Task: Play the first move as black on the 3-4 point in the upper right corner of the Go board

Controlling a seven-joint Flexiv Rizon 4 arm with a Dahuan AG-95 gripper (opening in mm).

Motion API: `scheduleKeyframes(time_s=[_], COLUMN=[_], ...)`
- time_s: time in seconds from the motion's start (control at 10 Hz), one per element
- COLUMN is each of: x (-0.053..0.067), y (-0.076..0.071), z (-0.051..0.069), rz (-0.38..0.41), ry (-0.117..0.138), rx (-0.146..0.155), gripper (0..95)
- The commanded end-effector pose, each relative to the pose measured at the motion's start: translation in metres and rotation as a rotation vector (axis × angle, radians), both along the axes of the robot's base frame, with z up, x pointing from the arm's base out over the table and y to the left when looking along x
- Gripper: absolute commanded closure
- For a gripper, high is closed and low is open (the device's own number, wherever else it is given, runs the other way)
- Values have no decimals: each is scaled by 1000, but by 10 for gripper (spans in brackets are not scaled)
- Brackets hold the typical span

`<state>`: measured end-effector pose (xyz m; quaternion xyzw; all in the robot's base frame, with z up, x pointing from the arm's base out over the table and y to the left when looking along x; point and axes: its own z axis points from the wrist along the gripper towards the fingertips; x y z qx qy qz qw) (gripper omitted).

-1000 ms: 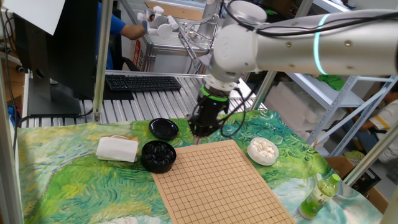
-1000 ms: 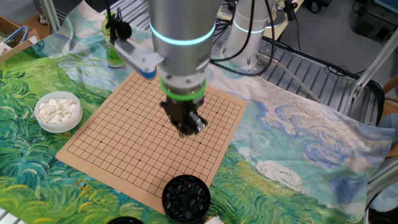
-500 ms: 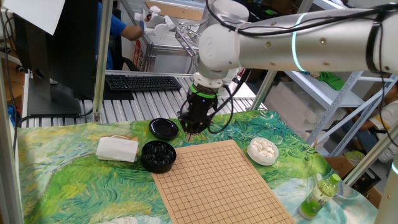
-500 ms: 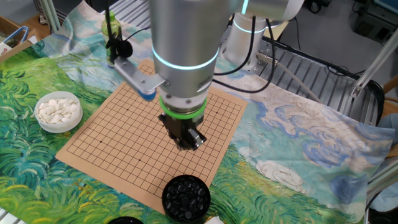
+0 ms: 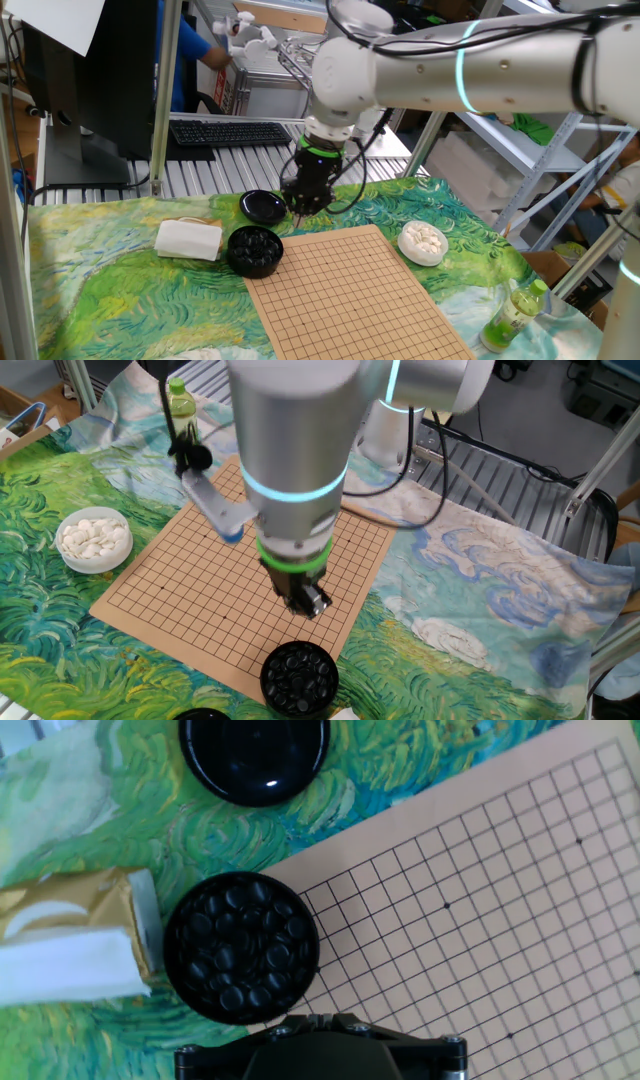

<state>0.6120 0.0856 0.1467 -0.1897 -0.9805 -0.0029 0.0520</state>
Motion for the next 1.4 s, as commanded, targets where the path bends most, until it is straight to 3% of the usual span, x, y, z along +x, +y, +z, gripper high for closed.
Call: scheduleKeyframes(time_s=[0.1,0.2,0.5,0.8,0.9,1.0,1.1,1.2,1.4], x=[2,3,1,-9,-12,-14,-18,-19,-19], y=[2,1,5,20,21,22,24,25,25], z=[-13,-13,-9,4,2,1,-2,-2,-2], rz=[-81,-91,-103,-93,-80,-74,-73,-64,-43], ry=[33,48,50,47,59,60,55,36,29], rx=[2,20,24,20,40,52,83,76,32], gripper=[950,950,950,950,950,950,950,950,950])
